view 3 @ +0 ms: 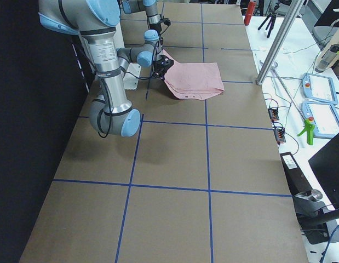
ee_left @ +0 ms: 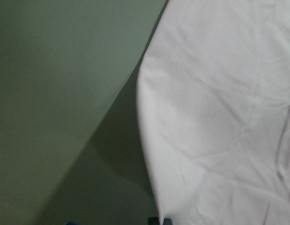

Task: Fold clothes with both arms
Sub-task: 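Lift the near edge with both grippers and fold it over the far half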

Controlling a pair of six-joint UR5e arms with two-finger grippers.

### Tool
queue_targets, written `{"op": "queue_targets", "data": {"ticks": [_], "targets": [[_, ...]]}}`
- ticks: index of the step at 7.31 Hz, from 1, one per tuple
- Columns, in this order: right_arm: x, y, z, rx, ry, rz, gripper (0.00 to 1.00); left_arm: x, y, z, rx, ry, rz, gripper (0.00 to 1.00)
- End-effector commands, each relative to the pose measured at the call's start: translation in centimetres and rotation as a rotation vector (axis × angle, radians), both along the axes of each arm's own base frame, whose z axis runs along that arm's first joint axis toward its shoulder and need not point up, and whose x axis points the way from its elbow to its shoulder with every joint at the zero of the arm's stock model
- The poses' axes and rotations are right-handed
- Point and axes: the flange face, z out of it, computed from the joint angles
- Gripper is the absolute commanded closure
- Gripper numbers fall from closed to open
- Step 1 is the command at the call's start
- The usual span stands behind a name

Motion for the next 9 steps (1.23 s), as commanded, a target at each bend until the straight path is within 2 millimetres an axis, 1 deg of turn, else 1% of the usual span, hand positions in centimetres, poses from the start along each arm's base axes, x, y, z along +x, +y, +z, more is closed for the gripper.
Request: {"op": "queue_targets", "data": {"ticks": [1,2,3,4,5,6,7,8,9], "targets": [[3.2,-7.8,-2.0,0.008,-0.019,0.035,1.0,-1.2,-9.5,-1.9,0.082,-0.05,-0.082,1.0],[2.4,-13.1,-2.7,-0.017,-0.002,0.055,1.0,-1.8,-13.6,-2.2,0.116,-0.085,-0.122,1.0],[2.3,-16.9,-2.8,-0.035,0.016,0.059,1.0,-1.6,-16.9,-1.0,0.142,-0.136,-0.139,1.0],[0.5,-21.5,-3.6,-0.051,-0.002,0.079,1.0,-0.4,-19.4,0.7,0.151,-0.162,-0.148,1.0],[-1.0,-25.7,-3.1,-0.061,-0.039,0.085,1.0,0.7,-21.3,2.1,0.178,-0.189,-0.145,1.0],[-1.4,-28.7,-2.1,-0.075,-0.05,0.093,1.0,1.6,-22.9,3.4,0.192,-0.204,-0.144,1.0],[-2.4,-30.3,-1.7,-0.083,-0.04,0.094,1.0,2.5,-23.8,4.2,0.198,-0.195,-0.149,1.0],[-2.7,-31.7,-1.6,-0.084,-0.043,0.099,1.0,3.1,-25.3,4.7,0.206,-0.198,-0.155,1.0],[-4.1,-33.3,-0.2,-0.074,-0.035,0.091,1.0,4.0,-27.8,6.2,0.245,-0.245,-0.136,1.0]]}}
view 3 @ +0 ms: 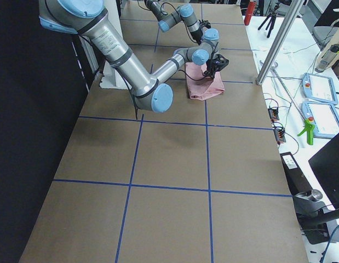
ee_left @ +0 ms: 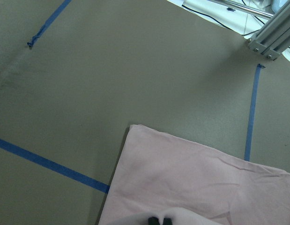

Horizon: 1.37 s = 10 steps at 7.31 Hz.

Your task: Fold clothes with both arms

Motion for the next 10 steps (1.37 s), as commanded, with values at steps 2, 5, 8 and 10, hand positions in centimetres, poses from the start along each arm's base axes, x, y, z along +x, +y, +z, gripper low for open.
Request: {"op": "queue_targets", "data": {"ticks": [2,5,8,10], "targets": [[-2.4,-7.6,7.8,0.106,0.057,-0.072,0.01,0.2,-11.0,8.4,0.193,-0.162,-0.014,0.24],[4.3,-12.4,7.3,0.164,0.047,-0.112,0.0,-2.4,-11.6,9.9,0.323,-0.158,0.007,0.0],[17.4,-13.1,16.0,0.269,0.058,-0.22,0.0,-12.5,-11.8,12.2,0.415,-0.167,0.215,0.0],[31.2,-13.3,23.9,0.332,0.065,-0.306,0.0,-25.6,-12.9,17.8,0.463,-0.183,0.4,0.0]]}}
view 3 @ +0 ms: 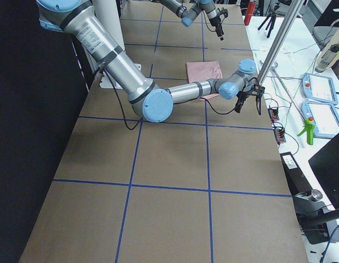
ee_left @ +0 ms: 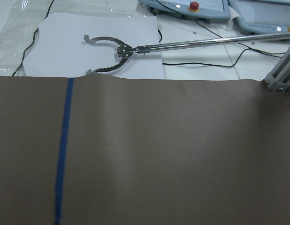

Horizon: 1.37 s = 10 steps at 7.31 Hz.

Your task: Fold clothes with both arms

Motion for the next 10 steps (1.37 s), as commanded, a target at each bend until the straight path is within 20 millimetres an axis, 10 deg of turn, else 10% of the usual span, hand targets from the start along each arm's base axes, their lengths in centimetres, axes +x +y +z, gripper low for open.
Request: {"op": "queue_targets", "data": {"ticks": [1,3,4,6,8,10], "targets": [[17.4,0.8,7.8,0.065,0.024,-0.095,0.0,-15.6,0.0,6.7,0.064,-0.05,0.167,0.0],[29.9,4.8,8.0,0.131,0.12,-0.22,0.0,-30.6,1.4,9.5,0.059,-0.035,0.187,0.0],[32.3,8.0,10.8,0.151,0.14,-0.293,0.0,-35.0,4.2,10.8,0.037,-0.056,0.19,0.0],[33.4,13.0,17.1,0.169,0.165,-0.38,0.0,-37.4,8.3,11.5,-0.059,-0.102,0.189,0.0],[32.6,16.7,20.4,0.13,0.168,-0.404,0.0,-37.2,14.4,21.2,-0.204,-0.136,0.297,0.0],[31.3,20.0,21.9,0.13,0.174,-0.45,0.0,-36.2,16.8,23.6,-0.317,-0.197,0.269,0.0]]}}
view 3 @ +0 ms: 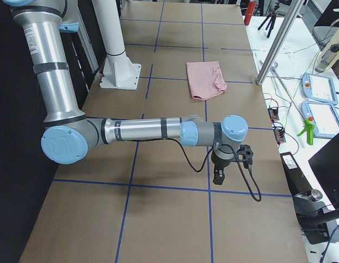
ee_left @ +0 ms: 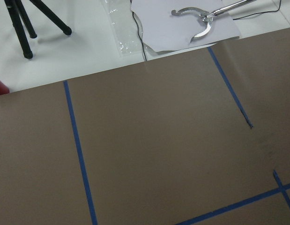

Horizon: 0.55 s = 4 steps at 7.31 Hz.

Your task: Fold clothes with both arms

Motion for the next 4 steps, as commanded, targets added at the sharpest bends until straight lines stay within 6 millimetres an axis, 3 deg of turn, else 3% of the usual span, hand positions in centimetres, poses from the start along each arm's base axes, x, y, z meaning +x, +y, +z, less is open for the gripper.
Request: {"op": "queue_targets", "data": {"ticks": [1,2,4], "targets": [[-0.9,2.8,1.9,0.022,0.032,-0.08,0.0,0.5,1.7,0.1,-0.076,-0.026,-0.056,0.0],[-1.7,2.7,2.0,0.025,0.025,-0.1,0.0,1.8,1.5,-2.0,-0.055,-0.024,-0.043,0.0],[-2.2,2.3,1.1,0.017,-0.025,-0.093,0.0,2.5,1.6,-3.2,-0.045,-0.015,-0.022,0.0]]}}
